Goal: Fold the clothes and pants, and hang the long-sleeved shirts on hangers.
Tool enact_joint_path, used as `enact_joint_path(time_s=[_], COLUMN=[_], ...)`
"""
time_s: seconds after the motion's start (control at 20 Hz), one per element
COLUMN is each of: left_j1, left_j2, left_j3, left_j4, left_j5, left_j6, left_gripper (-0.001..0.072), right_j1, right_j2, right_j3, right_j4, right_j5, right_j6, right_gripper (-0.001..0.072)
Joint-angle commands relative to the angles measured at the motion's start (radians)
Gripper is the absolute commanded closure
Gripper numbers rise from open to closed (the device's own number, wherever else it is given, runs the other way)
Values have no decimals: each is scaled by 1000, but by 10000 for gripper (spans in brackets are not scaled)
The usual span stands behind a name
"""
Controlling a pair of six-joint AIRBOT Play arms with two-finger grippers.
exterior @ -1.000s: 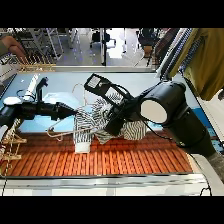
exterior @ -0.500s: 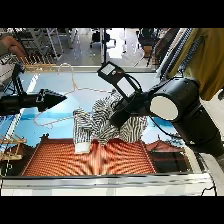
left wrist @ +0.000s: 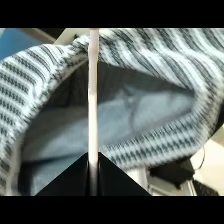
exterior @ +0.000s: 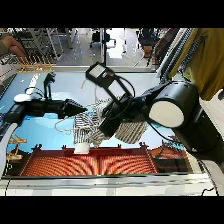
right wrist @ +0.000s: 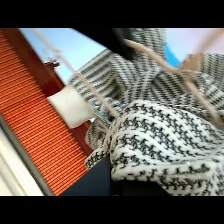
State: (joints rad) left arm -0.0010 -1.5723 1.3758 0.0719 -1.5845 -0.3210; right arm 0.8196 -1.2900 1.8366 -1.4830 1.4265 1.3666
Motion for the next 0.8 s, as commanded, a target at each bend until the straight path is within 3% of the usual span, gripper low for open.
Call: enact_joint_path(time_s=[0.0,0.15,0.2,0.3,0.35,0.55,0.75], left_j1=[-23,16,27,35,34,14,7], left_j2=[-45,-56,-57,-58,-58,-58,-58], left_j3=[1,1,1,1,1,1,1], left_j4=[-202,-364,-372,-353,-340,-331,-325], left_j5=[16,-56,-72,-91,-100,-103,-103], left_j6=[68,200,211,211,223,233,232], left_gripper=[686,686,686,686,686,686,686], right_j1=[60,66,66,64,64,59,-51], right_j2=[29,54,62,80,89,119,77], right_j3=[1,1,1,1,1,1,-8], right_j4=[42,3,-30,-122,-184,-550,-537], right_j5=[108,228,242,244,252,251,13], right_j6=[-26,-17,-17,-20,-48,-223,-345], right_gripper=[665,663,621,288,182,165,160])
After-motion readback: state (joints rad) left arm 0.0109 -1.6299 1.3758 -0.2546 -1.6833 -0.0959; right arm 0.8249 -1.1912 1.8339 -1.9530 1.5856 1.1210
